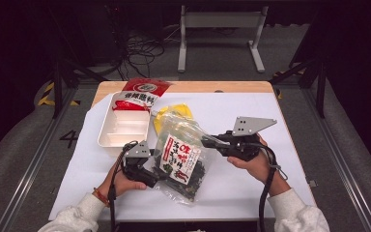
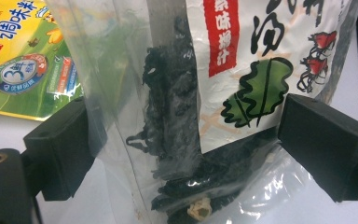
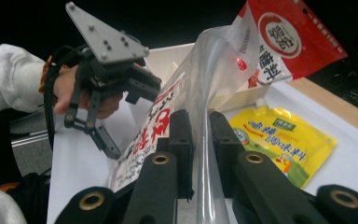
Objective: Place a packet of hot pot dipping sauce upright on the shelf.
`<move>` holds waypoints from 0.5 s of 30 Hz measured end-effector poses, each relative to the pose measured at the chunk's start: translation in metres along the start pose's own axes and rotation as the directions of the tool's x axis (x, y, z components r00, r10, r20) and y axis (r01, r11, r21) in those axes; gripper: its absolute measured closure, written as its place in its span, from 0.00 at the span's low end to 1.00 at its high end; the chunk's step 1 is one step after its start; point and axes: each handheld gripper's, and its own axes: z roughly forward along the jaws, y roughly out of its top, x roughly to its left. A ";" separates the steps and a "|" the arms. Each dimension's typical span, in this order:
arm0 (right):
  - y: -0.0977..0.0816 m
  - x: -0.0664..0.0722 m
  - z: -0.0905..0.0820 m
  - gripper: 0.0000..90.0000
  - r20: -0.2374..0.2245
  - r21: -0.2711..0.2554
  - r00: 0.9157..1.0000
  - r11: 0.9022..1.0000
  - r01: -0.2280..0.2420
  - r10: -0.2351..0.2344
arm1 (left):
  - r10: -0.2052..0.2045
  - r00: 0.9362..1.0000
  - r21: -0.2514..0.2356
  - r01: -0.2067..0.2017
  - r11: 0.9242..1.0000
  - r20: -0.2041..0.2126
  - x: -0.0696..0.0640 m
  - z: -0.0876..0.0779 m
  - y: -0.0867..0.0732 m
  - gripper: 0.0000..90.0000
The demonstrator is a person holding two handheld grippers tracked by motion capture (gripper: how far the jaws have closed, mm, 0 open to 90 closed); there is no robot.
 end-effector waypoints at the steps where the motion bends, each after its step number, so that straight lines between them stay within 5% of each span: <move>1: 0.002 0.000 0.000 0.91 0.001 -0.003 1.000 1.000 0.003 -0.003 | -0.007 1.000 -0.005 0.007 1.000 0.007 0.001 0.001 0.001 0.10; 7: 0.007 0.002 0.003 0.91 -0.034 -0.024 0.999 0.999 0.022 -0.023 | -0.036 0.999 -0.043 0.037 0.998 0.011 0.005 0.001 0.006 0.10; 15: 0.013 0.003 0.006 0.92 -0.028 -0.019 0.999 0.999 0.040 -0.041 | 0.010 1.000 -0.059 -0.009 0.998 0.021 0.001 0.001 0.014 0.21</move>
